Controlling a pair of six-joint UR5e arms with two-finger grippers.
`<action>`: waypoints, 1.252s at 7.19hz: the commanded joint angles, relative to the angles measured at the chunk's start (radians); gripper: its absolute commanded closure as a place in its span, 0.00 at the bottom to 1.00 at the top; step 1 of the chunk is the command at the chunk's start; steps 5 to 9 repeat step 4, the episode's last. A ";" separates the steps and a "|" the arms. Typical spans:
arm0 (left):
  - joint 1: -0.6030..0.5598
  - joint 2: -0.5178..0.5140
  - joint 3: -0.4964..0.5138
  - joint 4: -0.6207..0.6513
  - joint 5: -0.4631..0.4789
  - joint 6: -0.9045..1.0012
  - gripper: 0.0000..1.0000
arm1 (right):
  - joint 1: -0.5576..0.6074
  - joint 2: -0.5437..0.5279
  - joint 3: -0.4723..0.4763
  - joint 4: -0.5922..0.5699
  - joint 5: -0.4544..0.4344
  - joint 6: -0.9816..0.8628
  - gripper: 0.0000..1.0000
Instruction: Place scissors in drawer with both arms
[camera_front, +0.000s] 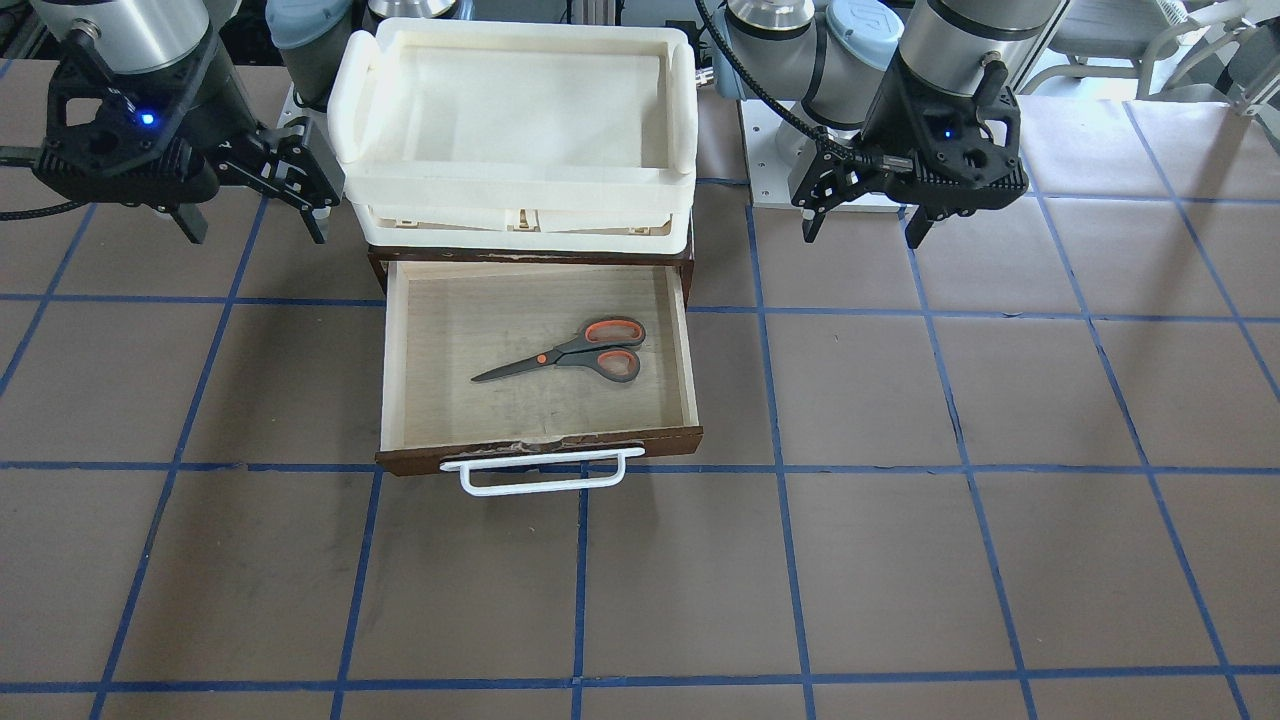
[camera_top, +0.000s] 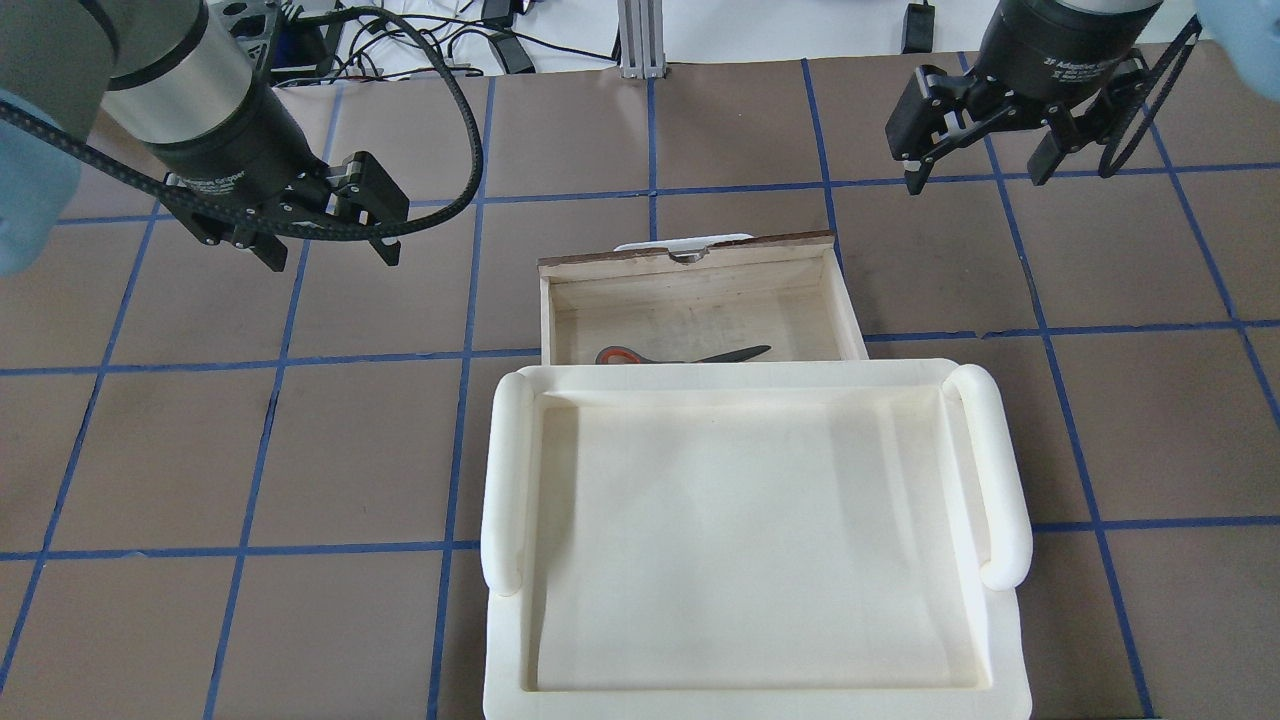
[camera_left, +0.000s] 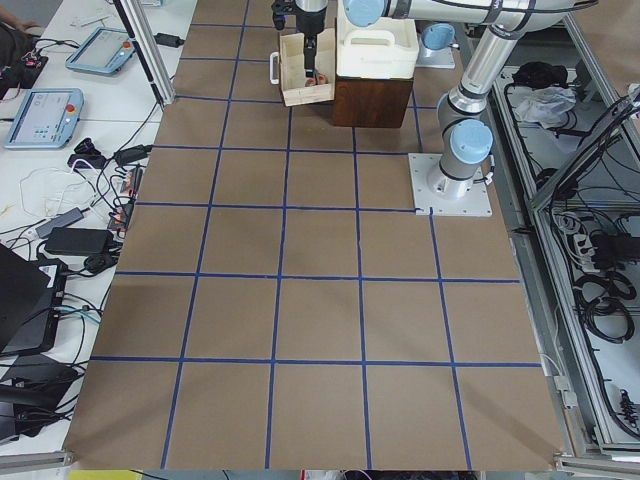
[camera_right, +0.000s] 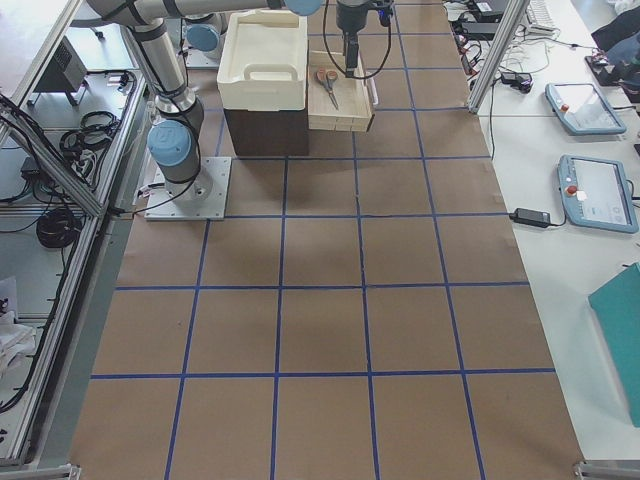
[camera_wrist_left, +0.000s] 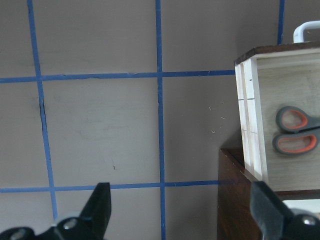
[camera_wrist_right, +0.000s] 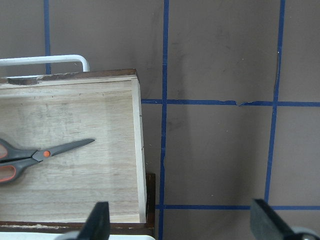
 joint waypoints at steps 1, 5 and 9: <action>0.003 0.004 0.001 -0.014 0.002 -0.001 0.00 | 0.000 0.000 0.000 0.000 0.000 -0.001 0.00; 0.003 0.004 0.001 -0.018 0.005 0.000 0.00 | 0.000 0.000 0.001 0.000 0.000 -0.001 0.00; 0.003 0.004 0.001 -0.018 0.005 0.000 0.00 | 0.000 0.000 0.001 0.000 0.000 -0.001 0.00</action>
